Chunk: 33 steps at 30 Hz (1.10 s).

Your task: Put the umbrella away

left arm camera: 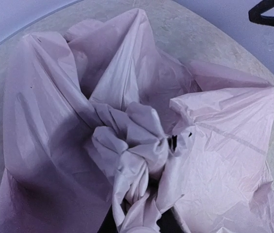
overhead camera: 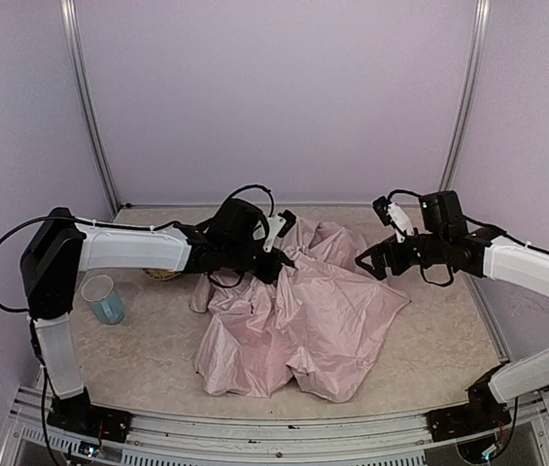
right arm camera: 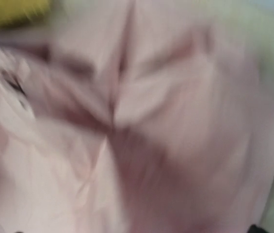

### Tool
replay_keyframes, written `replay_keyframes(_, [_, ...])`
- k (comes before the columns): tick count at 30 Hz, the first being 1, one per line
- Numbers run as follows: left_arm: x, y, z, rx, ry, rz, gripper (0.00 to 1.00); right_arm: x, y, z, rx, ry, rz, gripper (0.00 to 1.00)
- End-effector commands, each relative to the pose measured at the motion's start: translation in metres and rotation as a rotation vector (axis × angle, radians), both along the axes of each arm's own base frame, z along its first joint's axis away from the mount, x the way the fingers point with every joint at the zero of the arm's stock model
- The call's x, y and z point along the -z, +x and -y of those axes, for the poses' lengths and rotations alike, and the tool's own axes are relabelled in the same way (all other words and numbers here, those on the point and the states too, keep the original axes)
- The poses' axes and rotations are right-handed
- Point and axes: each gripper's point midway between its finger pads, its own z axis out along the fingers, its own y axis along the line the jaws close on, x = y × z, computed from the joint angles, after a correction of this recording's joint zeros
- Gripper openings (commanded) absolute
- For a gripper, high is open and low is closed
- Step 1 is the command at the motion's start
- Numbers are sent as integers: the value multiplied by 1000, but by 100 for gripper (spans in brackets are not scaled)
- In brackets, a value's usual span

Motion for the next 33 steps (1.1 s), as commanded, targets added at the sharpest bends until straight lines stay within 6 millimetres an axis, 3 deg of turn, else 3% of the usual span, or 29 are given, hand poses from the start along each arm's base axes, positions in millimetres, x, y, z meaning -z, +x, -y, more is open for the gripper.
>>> replay_keyframes(1, [-80, -1, -8, 15, -241, 81, 0, -74, -19, 0, -67, 98, 204, 99])
replay_keyframes(4, [-134, -6, -25, 22, -405, 147, 0, -116, -45, -1, -147, 155, 324, 100])
replay_keyframes(6, [-169, -23, -30, 75, -513, 197, 0, -145, -71, -4, -237, 200, 403, 100])
replay_keyframes(10, [-224, -56, -46, 148, -723, 263, 0, -181, -130, -20, -513, 294, 470, 100])
replay_keyframes(13, [-244, -70, -55, 170, -813, 275, 0, -199, -163, -29, -691, 363, 474, 100])
replay_keyframes(14, [-243, -75, -54, 194, -818, 265, 0, -203, -166, -32, -706, 367, 481, 99])
replay_keyframes(17, [-244, -95, -50, 284, -861, 262, 0, -210, -148, -37, -640, 328, 527, 91])
replay_keyframes(20, [-244, -110, -41, 333, -886, 262, 0, -208, -139, -56, -665, 321, 514, 87])
replay_keyframes(23, [-236, -119, -18, 376, -892, 229, 0, -192, -147, -101, -769, 281, 504, 89])
replay_keyframes(25, [-233, -125, -7, 422, -916, 193, 0, -166, -147, -129, -814, 162, 493, 92])
replay_keyframes(27, [-228, -125, -2, 436, -942, 156, 0, -135, -136, -144, -820, 55, 434, 93])
replay_keyframes(28, [-224, -125, -2, 437, -955, 146, 0, -114, -126, -149, -809, 7, 381, 93])
replay_keyframes(33, [-191, -120, 4, 435, -981, 40, 0, -57, -96, -158, -723, -97, 284, 91])
